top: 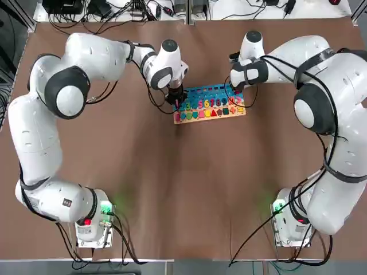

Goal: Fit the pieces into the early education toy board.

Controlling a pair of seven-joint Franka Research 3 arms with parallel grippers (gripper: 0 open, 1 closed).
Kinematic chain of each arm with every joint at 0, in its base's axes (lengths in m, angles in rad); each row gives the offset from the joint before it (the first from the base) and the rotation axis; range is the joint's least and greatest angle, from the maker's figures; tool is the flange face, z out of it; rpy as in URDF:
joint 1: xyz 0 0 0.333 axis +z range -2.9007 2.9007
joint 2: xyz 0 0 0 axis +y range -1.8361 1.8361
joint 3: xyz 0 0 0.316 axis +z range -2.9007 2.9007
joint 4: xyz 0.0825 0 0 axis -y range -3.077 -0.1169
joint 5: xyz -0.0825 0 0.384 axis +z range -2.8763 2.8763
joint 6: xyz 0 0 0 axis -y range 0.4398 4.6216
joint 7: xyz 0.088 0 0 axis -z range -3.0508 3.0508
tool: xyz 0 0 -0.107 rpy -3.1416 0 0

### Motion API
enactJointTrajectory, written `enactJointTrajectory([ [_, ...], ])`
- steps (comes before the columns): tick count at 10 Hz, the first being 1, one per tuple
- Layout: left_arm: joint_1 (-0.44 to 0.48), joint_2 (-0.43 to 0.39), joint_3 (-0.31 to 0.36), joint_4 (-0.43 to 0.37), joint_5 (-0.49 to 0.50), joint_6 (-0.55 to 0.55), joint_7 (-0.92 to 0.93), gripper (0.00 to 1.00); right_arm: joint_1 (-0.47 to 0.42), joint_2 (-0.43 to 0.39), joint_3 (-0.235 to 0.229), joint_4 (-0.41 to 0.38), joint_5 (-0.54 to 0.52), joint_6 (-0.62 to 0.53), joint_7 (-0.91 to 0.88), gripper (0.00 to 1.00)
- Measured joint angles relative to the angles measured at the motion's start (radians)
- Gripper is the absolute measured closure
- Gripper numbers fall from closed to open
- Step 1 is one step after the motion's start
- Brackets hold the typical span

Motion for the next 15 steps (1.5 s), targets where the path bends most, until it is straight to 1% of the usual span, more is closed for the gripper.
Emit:
enactJointTrajectory([
  [7,-0.009,0.033,0.002,0.003,0.014,0.000,0.002,0.87,0.005,0.005,0.001,0.007,0.000,0.008,-0.001,0.65],
  [15,-0.010,0.040,0.007,0.004,0.015,0.000,0.002,0.87,0.004,0.007,0.002,0.005,0.000,0.022,-0.002,0.65],
])
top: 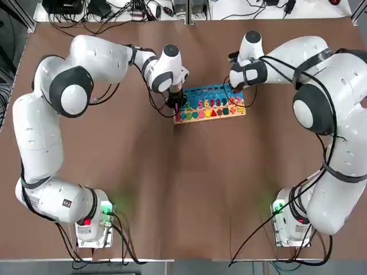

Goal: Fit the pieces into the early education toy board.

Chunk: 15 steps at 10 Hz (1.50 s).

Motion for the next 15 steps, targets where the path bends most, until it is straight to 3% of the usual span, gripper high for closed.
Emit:
enactJointTrajectory([
  [15,-0.001,0.016,0.002,0.024,0.000,-0.003,0.003,0.87,-0.004,-0.016,0.001,-0.055,0.000,0.090,0.000,0.65],
])
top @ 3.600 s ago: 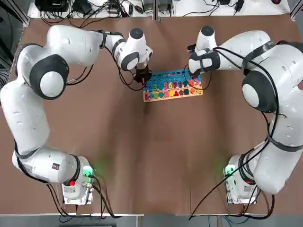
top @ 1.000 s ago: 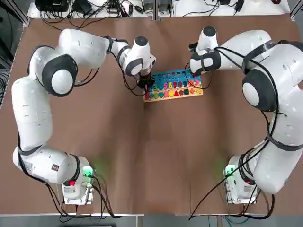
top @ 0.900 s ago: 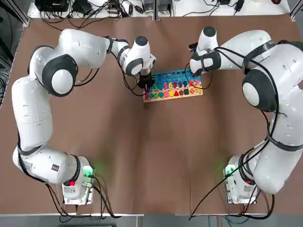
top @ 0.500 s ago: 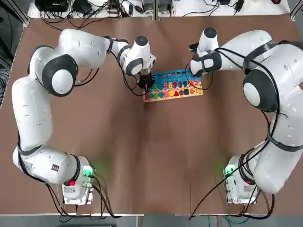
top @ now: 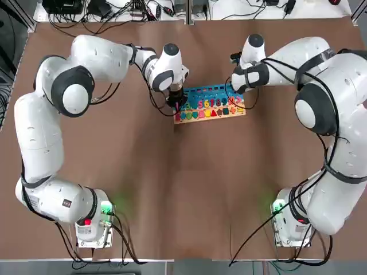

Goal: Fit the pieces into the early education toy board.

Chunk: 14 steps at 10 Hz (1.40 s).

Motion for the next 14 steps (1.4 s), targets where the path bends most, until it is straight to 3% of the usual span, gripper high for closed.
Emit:
enactJointTrajectory([
  [9,-0.001,0.004,0.001,0.004,0.000,-0.005,0.000,0.87,0.003,0.002,0.000,-0.010,0.000,0.016,0.000,0.63],
  [11,-0.002,0.016,0.010,0.017,0.000,-0.003,0.002,0.87,0.008,0.012,0.001,-0.019,-0.001,0.022,0.000,0.53],
  [12,-0.003,0.019,0.013,0.024,0.000,-0.005,0.005,0.87,0.009,0.036,0.006,-0.029,0.000,0.022,0.000,0.40],
  [14,-0.003,0.020,0.013,0.026,0.000,-0.005,0.014,0.87,0.013,0.061,0.008,-0.031,0.000,0.035,0.001,0.37],
])
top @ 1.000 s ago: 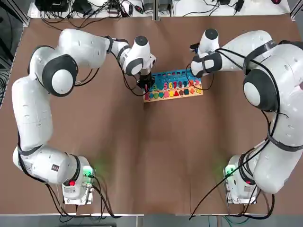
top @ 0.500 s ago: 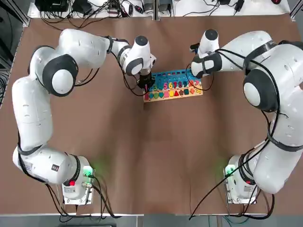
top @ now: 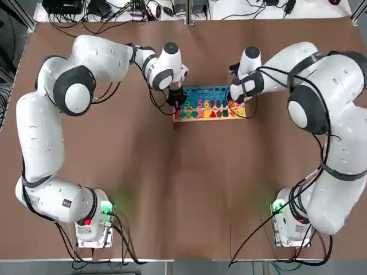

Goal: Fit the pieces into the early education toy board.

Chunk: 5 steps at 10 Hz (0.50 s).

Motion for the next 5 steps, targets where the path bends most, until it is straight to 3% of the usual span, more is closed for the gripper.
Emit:
enactJointTrajectory([
  [5,0.000,0.004,0.006,0.004,0.000,0.002,0.000,0.82,0.000,0.000,-0.001,0.000,0.000,0.000,0.000,0.33],
])
